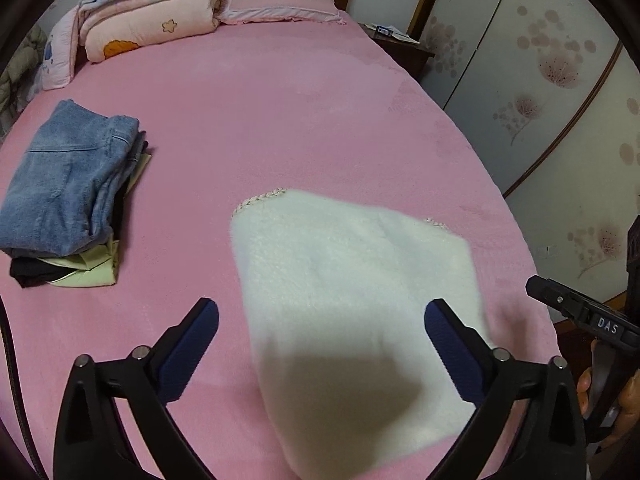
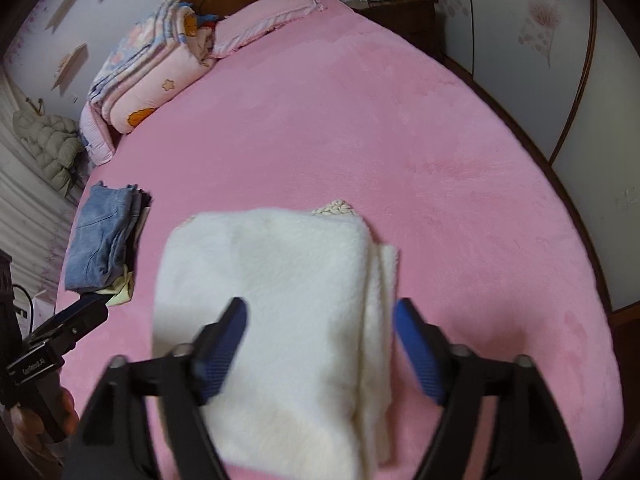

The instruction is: Fold large clothes

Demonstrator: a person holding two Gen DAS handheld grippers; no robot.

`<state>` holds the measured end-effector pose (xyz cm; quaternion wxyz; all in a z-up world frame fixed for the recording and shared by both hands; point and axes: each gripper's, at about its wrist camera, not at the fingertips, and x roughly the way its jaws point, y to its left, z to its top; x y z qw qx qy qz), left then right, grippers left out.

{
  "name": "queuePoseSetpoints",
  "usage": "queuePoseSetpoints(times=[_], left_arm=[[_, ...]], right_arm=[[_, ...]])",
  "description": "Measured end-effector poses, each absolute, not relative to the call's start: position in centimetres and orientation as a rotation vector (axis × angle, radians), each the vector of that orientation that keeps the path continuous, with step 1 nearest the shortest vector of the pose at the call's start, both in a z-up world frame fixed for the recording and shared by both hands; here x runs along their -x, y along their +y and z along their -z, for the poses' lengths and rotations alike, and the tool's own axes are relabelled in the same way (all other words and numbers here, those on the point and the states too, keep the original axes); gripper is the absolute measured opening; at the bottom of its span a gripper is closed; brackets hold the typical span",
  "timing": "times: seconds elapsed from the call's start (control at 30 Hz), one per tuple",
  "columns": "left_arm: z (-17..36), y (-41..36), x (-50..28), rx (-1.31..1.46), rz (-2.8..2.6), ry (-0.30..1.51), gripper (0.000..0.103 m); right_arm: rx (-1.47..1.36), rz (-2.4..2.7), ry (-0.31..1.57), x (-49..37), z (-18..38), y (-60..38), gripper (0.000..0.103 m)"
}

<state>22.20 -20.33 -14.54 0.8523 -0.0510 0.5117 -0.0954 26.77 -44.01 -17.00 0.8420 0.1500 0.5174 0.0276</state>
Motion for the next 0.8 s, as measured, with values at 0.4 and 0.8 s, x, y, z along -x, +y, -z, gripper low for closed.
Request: queuePoseSetpoints(times=[0.4, 0.8], left_arm=[[10.2, -22.9, -16.5, 0.141, 0.202, 1.075, 0.102], [10.5, -25.6, -13.5, 0.116, 0.203, 1.075, 0.102]], right_arm=[[-0.19, -0.129, 1.027, -22.1, 9.9, -42.9, 0.1], [-0.162, -0.192, 1.037, -20.5, 9.8, -43.1, 0.103]])
